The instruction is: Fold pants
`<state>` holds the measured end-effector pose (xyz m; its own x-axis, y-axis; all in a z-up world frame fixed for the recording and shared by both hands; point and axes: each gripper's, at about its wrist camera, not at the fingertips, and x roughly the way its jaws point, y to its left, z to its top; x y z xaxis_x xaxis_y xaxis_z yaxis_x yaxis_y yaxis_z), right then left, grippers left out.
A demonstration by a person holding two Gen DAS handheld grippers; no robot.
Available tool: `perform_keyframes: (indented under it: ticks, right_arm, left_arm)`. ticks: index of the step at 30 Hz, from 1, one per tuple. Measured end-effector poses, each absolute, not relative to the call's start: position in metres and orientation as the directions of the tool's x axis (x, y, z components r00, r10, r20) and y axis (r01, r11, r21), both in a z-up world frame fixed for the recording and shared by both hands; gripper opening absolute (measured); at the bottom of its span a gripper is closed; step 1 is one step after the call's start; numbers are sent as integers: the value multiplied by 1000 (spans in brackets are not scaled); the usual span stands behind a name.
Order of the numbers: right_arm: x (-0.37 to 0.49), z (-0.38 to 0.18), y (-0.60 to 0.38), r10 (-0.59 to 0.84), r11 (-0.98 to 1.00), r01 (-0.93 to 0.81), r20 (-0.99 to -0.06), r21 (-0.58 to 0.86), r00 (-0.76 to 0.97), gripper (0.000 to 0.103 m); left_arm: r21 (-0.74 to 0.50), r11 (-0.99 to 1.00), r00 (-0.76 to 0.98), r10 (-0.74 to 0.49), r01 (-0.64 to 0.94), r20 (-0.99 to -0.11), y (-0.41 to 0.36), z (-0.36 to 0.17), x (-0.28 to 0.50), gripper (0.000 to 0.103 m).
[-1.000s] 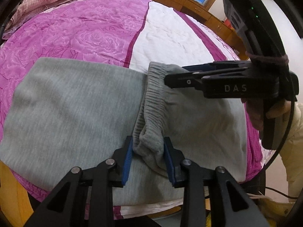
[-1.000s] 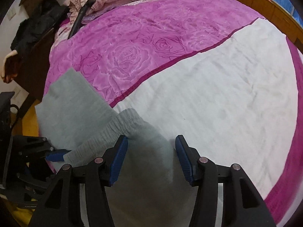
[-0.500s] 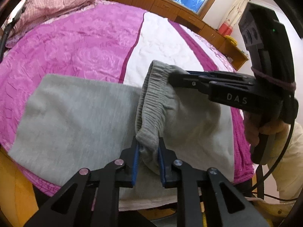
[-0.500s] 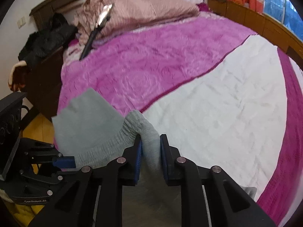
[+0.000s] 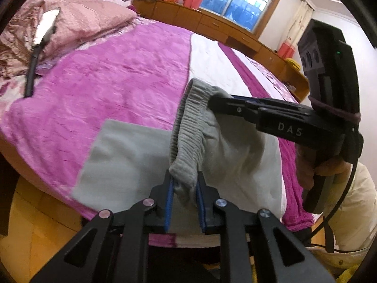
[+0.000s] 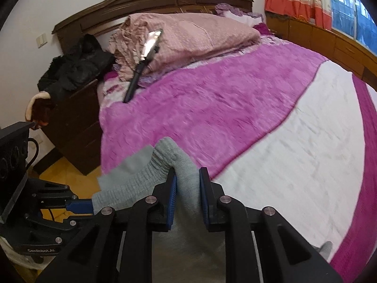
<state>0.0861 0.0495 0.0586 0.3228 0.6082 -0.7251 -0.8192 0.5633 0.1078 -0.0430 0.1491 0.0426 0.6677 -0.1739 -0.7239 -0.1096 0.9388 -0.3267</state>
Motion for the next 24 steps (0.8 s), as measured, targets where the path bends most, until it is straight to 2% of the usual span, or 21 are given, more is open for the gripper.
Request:
perform_keyframes:
  ticks: [11,19,22,24]
  right_arm:
    - [85,46,127,625,498,-855,-744,145,238,11]
    - [99,6,174,564,505,-849,-804,156,187,12]
    - [101,-9,179,546,521,-839,-817,158,186,16]
    - [102,-15,179,543,532,-830,-819,165,185,19]
  left_arm:
    - [-297,927,677,-67,-230,-733,205,44,-62,18]
    - [-311,901,618,-64,-301,-783,244,10,-53,19]
    - [-301,895,586,-55,-330,-809,248,-5,-52,22]
    - [-288,895,562,-52,-341,-825,251,-14,-53,30]
